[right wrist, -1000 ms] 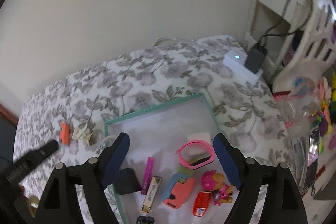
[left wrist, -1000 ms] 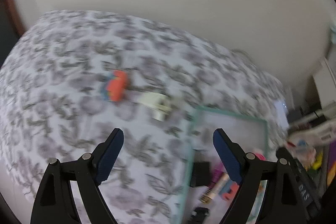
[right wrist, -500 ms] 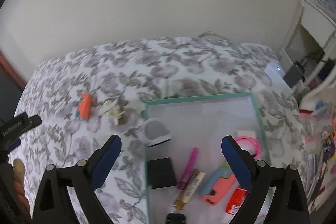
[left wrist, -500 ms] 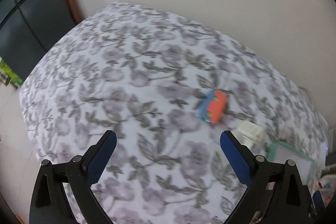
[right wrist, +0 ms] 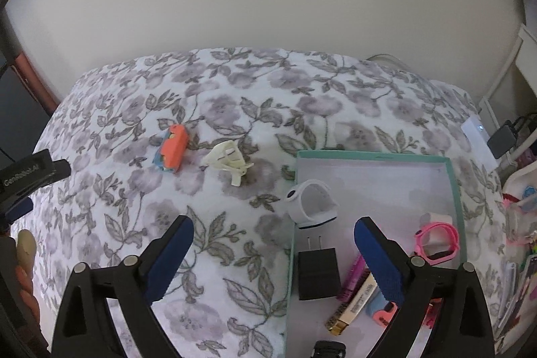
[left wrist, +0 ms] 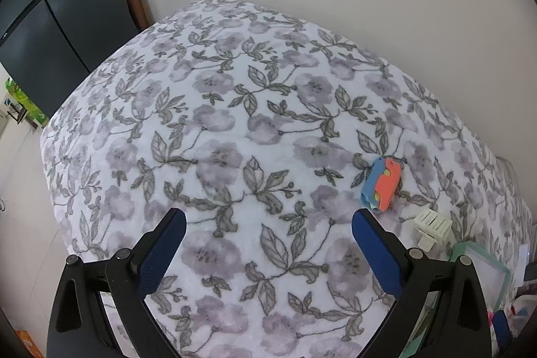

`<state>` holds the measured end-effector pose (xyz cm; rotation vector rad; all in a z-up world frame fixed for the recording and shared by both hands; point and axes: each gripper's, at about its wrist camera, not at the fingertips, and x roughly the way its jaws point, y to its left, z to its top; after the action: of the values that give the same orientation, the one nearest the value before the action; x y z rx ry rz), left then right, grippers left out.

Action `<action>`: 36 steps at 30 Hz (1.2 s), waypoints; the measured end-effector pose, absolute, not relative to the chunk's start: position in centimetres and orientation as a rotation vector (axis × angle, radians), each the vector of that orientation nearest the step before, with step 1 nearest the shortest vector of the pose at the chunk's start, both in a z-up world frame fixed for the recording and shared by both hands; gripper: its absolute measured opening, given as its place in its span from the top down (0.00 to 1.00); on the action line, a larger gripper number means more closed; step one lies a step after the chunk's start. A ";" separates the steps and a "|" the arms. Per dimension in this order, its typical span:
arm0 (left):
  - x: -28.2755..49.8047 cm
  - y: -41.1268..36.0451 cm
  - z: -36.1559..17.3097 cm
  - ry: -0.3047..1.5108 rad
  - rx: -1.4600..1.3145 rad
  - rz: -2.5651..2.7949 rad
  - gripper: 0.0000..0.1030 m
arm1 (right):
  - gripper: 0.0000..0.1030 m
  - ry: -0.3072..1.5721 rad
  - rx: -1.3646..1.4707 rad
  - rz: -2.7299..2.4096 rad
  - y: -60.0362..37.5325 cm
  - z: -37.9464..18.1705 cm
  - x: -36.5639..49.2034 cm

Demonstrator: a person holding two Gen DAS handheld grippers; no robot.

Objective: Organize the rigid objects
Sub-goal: 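Move the left tool to the orange-blue block while the right tool reaches the cream clip, then close the left tool on the orange-blue block while the right tool grasps the cream clip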

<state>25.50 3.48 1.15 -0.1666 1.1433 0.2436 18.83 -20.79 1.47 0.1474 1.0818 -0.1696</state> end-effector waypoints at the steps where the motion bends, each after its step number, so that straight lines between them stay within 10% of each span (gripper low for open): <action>1: 25.6 3.3 1.2 1.142 -0.158 0.236 0.04 | 0.05 1.067 0.167 -0.163 -21.0 1.6 18.8; 19: 31.3 0.9 -2.8 1.120 -0.152 0.022 0.04 | 0.30 1.083 0.294 -0.047 -20.8 -2.8 25.4; 36: 35.1 -4.3 -7.7 1.138 -0.067 -0.148 0.04 | 0.31 1.166 0.186 -0.019 -18.1 -8.5 29.1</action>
<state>35.14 -4.25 -7.70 -0.0674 1.1382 -0.1482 29.11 -18.12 -8.51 0.1863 1.1665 -0.0191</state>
